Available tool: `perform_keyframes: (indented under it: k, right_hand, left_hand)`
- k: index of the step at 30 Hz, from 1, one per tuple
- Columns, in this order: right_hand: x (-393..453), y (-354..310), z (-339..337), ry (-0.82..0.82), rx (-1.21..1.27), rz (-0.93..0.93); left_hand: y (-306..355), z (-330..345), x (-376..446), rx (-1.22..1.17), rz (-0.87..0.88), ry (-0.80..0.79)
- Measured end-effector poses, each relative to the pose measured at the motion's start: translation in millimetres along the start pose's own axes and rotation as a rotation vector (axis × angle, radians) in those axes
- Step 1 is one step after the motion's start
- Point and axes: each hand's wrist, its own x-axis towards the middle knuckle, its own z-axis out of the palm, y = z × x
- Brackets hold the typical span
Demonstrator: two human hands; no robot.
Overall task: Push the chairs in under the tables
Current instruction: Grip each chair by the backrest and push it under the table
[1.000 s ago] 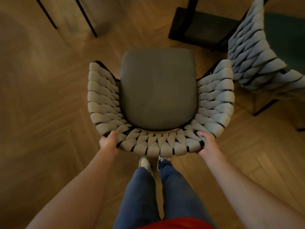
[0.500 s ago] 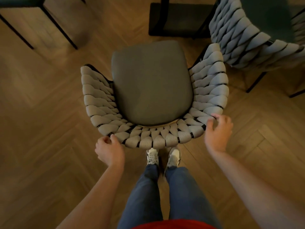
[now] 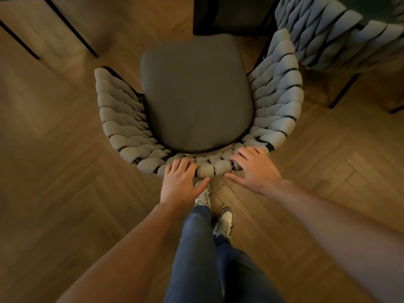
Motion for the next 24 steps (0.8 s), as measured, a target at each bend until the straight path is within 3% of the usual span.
perform_keyframes:
  k: [8, 17, 24]
  right_hand:
    - [8.3, 7.8, 19.3, 0.161, -0.027, -0.067]
    - [37.7, 11.1, 10.0, 0.131, 0.000, -0.035]
    - [81.9, -8.2, 7.0, 0.190, 0.018, 0.039]
  left_hand:
    - [-12.7, 14.4, 6.9, 0.133, 0.125, 0.148]
    - [-24.9, 4.2, 31.6, 0.143, 0.124, 0.146]
    - [-71.1, -14.5, 66.1, 0.159, 0.175, 0.130]
